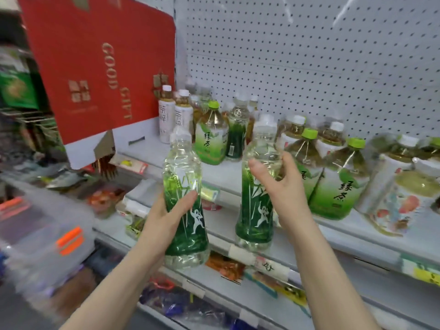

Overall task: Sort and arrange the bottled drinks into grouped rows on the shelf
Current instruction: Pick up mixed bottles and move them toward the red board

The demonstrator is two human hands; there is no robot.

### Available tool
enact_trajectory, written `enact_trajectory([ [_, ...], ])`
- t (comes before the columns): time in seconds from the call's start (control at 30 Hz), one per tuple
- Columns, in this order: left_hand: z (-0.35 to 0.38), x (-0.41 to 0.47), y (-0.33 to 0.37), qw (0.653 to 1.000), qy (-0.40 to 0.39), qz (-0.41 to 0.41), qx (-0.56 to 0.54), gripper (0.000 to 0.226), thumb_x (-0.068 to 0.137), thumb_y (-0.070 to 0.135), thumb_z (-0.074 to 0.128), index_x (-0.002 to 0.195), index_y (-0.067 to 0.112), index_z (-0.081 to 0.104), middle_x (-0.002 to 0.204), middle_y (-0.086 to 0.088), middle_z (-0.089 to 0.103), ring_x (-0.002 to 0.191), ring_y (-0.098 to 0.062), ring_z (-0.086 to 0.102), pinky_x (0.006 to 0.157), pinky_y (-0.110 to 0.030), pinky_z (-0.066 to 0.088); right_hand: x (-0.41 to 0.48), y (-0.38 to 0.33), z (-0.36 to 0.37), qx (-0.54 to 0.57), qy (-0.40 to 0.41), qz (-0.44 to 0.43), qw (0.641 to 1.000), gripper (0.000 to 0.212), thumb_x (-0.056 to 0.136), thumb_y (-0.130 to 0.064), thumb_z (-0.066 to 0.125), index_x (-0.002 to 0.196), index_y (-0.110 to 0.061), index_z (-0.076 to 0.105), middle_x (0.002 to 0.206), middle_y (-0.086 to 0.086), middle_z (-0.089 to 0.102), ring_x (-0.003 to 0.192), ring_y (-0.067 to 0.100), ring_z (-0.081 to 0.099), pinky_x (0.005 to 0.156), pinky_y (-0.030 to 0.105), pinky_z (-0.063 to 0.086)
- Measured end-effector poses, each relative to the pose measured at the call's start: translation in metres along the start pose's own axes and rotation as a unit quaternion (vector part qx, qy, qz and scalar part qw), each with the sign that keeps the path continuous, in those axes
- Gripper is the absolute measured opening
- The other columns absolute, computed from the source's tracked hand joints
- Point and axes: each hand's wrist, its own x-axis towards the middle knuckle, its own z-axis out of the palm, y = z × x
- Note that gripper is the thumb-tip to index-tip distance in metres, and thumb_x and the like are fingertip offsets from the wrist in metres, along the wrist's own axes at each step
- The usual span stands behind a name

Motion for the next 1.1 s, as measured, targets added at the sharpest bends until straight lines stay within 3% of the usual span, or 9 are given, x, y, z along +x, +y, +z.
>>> enact_trajectory([
  [0.1,-0.018,0.045,0.014,1.0,0.013,0.025,0.011,0.077,0.056,0.058,0.08,0.122,0.023,0.063,0.106,-0.008,0.075,0.091,-0.027,0.074,0.073,-0.041,0.06,0.037,-0.004,0.029,-0.008,0.004,-0.001,1.0,0.108,0.066,-0.08,0.064,0.154,-0.031,0.025,0.157,-0.012,0.031,0.124,0.001,0.027,0.1,0.03,0.026],
  [0.23,-0.033,0.115,0.03,0.995,0.017,0.087,0.037,0.058,0.062,0.048,0.082,0.111,0.021,0.067,0.097,-0.002,0.077,0.084,-0.02,0.075,0.063,-0.027,0.058,0.089,0.003,0.062,0.0,0.034,-0.011,0.999,0.112,0.062,-0.084,0.061,0.154,-0.032,0.025,0.156,-0.014,0.035,0.124,-0.006,0.029,0.102,0.03,0.026],
  [0.3,-0.038,0.147,0.037,0.993,0.024,0.103,0.05,0.056,0.066,0.043,0.086,0.114,0.022,0.066,0.101,0.003,0.077,0.089,-0.015,0.074,0.067,-0.023,0.057,0.114,0.007,0.075,0.005,0.046,-0.009,0.999,0.11,0.061,-0.085,0.062,0.153,-0.034,0.028,0.148,-0.025,0.04,0.122,-0.013,0.032,0.102,0.028,0.027],
  [0.47,-0.059,0.215,0.048,0.99,0.027,0.125,0.057,0.057,0.071,0.036,0.083,0.121,0.019,0.063,0.11,0.0,0.075,0.101,-0.018,0.071,0.083,-0.036,0.056,0.169,0.01,0.104,0.009,0.03,-0.013,0.999,0.106,0.062,-0.084,0.065,0.15,-0.03,0.037,0.155,-0.008,0.041,0.139,0.006,0.037,0.113,0.038,0.032],
  [0.6,-0.084,0.258,0.048,0.984,0.042,0.139,0.101,0.055,0.072,0.04,0.08,0.121,0.023,0.06,0.11,0.004,0.073,0.101,-0.012,0.07,0.077,-0.024,0.059,0.193,0.009,0.13,0.01,0.025,-0.02,0.999,0.095,0.066,-0.075,0.069,0.144,-0.027,0.044,0.141,-0.009,0.055,0.131,0.009,0.05,0.11,0.042,0.041],
  [0.7,-0.104,0.293,0.043,0.979,0.057,0.129,0.149,0.055,0.074,0.034,0.082,0.12,0.032,0.053,0.117,0.007,0.068,0.11,-0.014,0.065,0.092,-0.042,0.055,0.201,0.009,0.144,-0.007,0.032,-0.038,0.999,0.09,0.068,-0.072,0.069,0.144,-0.032,0.043,0.132,-0.02,0.058,0.122,-0.005,0.053,0.102,0.028,0.045],
  [0.8,-0.115,0.321,0.038,0.971,0.061,0.104,0.208,0.059,0.076,0.034,0.081,0.124,0.036,0.046,0.125,0.007,0.061,0.118,-0.02,0.059,0.1,-0.052,0.049,0.205,0.009,0.152,-0.015,0.04,-0.023,0.999,0.091,0.069,-0.069,0.07,0.146,-0.032,0.04,0.14,-0.012,0.054,0.128,0.009,0.052,0.107,0.044,0.044],
  [0.97,-0.119,0.341,0.033,0.965,0.042,0.087,0.245,0.067,0.078,0.038,0.079,0.134,0.032,0.042,0.12,0.013,0.054,0.121,-0.02,0.053,0.1,-0.044,0.045,0.212,0.001,0.161,-0.053,0.053,-0.018,0.997,0.095,0.068,-0.072,0.068,0.149,-0.036,0.033,0.148,-0.012,0.047,0.131,0.01,0.048,0.108,0.043,0.042],
  [1.1,-0.12,0.344,0.034,0.964,0.013,0.09,0.249,0.076,0.078,0.03,0.079,0.142,0.028,0.038,0.138,0.004,0.053,0.13,-0.021,0.049,0.107,-0.045,0.041,0.219,-0.009,0.168,-0.041,0.052,-0.019,0.998,0.094,0.067,-0.07,0.069,0.147,-0.034,0.037,0.143,-0.01,0.053,0.129,0.012,0.053,0.107,0.047,0.045],
])
